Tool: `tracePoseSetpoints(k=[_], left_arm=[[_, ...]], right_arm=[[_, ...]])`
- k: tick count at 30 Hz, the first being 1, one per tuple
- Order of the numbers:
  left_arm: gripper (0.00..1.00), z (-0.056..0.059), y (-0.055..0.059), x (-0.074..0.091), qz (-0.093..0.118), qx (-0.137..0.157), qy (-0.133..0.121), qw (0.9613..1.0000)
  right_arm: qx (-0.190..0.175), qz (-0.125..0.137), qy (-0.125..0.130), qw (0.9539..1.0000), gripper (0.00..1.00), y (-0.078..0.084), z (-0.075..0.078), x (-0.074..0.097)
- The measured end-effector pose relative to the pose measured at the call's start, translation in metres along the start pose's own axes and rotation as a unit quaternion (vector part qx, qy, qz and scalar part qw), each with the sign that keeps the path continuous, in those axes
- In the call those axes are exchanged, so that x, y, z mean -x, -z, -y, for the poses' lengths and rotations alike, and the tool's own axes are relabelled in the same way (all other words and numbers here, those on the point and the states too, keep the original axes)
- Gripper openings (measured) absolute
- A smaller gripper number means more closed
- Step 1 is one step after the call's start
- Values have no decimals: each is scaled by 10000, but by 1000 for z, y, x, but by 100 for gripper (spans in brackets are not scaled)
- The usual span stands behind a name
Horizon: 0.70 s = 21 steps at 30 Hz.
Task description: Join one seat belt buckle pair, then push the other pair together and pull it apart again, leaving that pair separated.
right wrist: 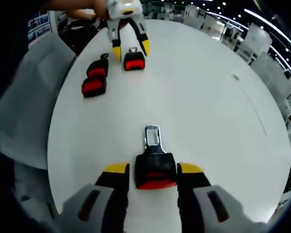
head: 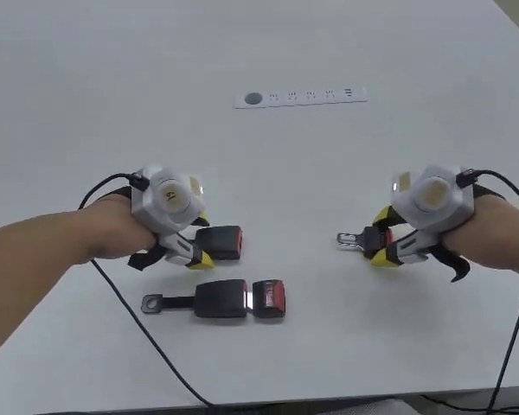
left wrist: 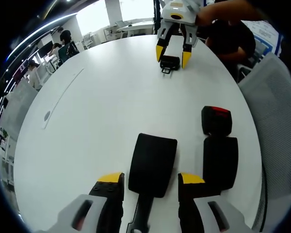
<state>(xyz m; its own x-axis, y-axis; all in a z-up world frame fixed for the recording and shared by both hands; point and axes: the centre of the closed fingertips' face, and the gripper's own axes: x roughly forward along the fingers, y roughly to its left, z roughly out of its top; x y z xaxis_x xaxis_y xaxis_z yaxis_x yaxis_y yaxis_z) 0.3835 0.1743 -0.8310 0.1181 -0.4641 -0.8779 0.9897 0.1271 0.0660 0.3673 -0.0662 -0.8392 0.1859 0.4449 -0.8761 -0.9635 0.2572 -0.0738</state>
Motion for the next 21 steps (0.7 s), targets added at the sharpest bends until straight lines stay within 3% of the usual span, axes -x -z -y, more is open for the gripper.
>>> tracePoseSetpoints(k=[4, 8, 12, 21], left_arm=[[43, 2, -1, 0, -13, -35, 19, 10000], [40, 2, 5, -1, -90, -32, 36, 9999], [39, 0, 6, 1, -9, 65, 28, 10000], [36, 1, 5, 0, 28, 74, 73, 9999]], right_arm=[[54, -148, -53, 9999, 35, 10, 0, -2], [-71, 10, -134, 9999, 35, 8, 1, -1], [-105, 52, -227, 9997, 35, 6, -1, -1], [-48, -53, -409, 9991, 34, 0, -8, 0]])
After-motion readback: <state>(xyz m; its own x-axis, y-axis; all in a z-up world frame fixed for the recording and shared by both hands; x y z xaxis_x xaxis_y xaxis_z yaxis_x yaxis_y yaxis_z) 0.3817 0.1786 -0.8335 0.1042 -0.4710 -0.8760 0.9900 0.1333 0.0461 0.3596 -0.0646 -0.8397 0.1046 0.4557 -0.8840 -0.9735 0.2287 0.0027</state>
